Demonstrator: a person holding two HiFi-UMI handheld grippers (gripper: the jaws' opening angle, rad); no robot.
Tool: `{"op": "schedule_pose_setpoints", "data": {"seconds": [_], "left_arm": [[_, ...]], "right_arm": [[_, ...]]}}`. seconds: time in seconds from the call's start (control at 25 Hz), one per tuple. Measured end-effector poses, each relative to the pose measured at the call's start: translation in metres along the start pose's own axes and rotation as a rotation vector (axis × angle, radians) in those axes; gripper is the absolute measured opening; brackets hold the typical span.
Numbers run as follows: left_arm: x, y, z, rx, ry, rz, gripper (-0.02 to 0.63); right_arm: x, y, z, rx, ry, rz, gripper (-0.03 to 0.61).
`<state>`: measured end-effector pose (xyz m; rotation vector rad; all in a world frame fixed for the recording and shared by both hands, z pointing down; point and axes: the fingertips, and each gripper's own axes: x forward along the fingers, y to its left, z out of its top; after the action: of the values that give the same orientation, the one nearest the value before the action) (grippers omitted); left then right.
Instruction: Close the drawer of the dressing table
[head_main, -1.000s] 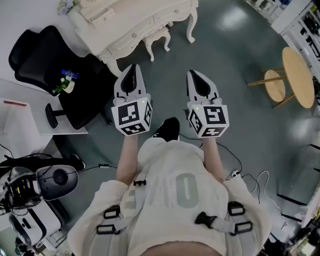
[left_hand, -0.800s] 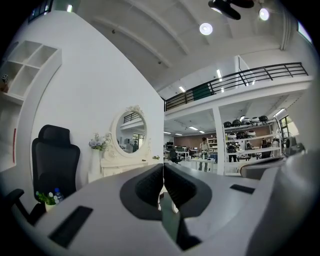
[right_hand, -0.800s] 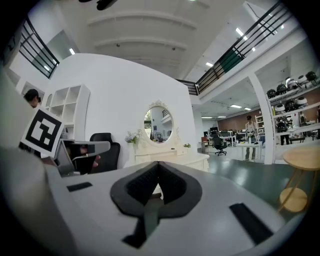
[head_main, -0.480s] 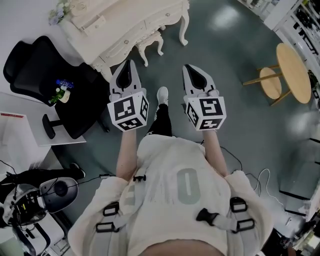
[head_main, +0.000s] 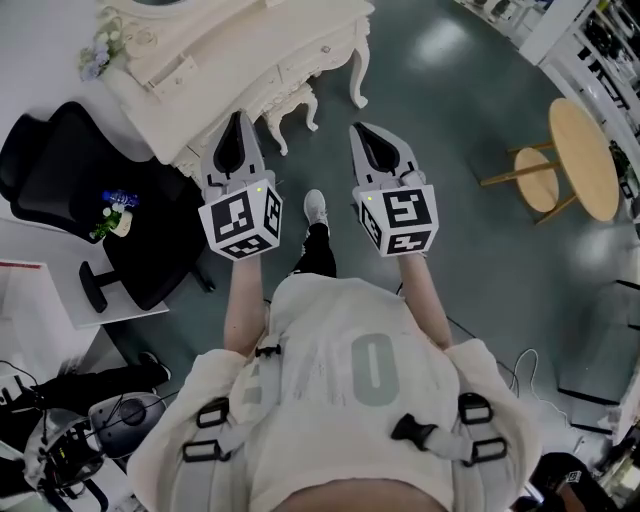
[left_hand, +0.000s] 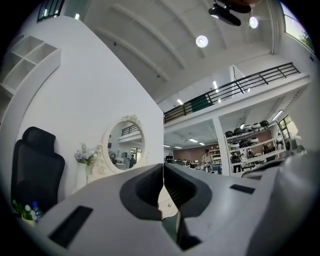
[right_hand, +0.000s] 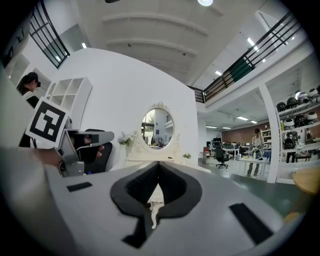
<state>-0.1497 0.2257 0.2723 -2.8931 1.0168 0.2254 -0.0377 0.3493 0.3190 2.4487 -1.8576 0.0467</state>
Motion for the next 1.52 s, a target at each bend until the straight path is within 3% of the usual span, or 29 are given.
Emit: {"op": "schedule_pose_setpoints", "data": {"seconds": [0.16,0.52,0.92,1.2,1.52], "left_arm": [[0.049,0.007,-0.005,0.038,-0.010,-0.007,0.020],[0.175,0.042,-0.029,0.030,0.043,-0.006,0.020],[0.302,0.131,-0.062,-0.002,0.069,0.083,0.020],[0.341,0.190,-0.072,0.002,0.071,0.201,0.020],[0.332,0.225,-0.075,0.015,0.072,0.331,0.020]], "right_arm": [[0.046,-0.017,-0.003,-0.001,0.015,0.004,0.008],[0.171,-0.058,0.004,0.022,0.069,0.018,0.009],[0.336,-0.083,0.019,0.054,0.080,0.049,0.008],[0.421,-0.057,0.015,0.034,0.103,0.188,0.009],[0.456,-0.014,0.021,-0.010,0.068,0.382,0.009]]}}
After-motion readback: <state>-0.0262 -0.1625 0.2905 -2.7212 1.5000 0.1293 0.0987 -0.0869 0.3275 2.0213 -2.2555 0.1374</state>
